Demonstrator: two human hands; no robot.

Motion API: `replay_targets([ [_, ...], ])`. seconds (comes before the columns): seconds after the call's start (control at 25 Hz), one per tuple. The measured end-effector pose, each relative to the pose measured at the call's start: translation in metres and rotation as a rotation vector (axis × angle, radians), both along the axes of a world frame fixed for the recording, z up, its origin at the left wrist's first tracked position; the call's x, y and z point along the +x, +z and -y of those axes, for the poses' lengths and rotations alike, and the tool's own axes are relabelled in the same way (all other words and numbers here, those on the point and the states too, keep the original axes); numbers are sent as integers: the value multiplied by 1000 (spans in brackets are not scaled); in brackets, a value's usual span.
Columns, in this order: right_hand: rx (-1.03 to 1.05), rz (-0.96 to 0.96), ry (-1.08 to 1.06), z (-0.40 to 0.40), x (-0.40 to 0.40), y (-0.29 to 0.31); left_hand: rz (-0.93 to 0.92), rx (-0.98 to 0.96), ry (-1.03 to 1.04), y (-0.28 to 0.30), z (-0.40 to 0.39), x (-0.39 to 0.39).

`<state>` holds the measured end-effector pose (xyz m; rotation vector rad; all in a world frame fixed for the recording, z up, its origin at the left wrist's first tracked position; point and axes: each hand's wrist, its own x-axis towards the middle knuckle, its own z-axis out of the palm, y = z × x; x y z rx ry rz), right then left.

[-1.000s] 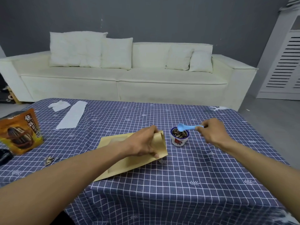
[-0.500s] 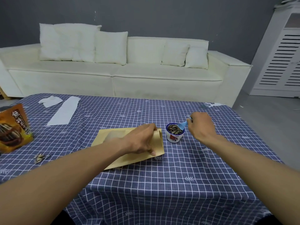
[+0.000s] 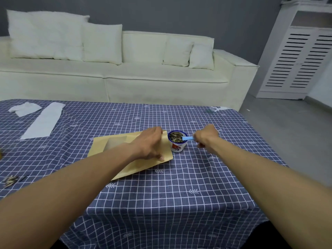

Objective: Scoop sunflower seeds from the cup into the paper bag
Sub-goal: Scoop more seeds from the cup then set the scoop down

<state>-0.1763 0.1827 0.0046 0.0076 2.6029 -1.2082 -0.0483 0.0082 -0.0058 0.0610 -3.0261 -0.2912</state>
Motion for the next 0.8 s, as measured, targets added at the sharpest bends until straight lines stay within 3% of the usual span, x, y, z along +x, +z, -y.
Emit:
replay_targets([
  [0.28,-294,208,-130,-5,-3,-3,-13,30,22,2,7,2],
  [0.56,-369,318,-117,-15,1,4,-19,64,42,12,16,15],
  [0.8,-376,276,-128,-20,3,7,-18,76,53,17,22,24],
])
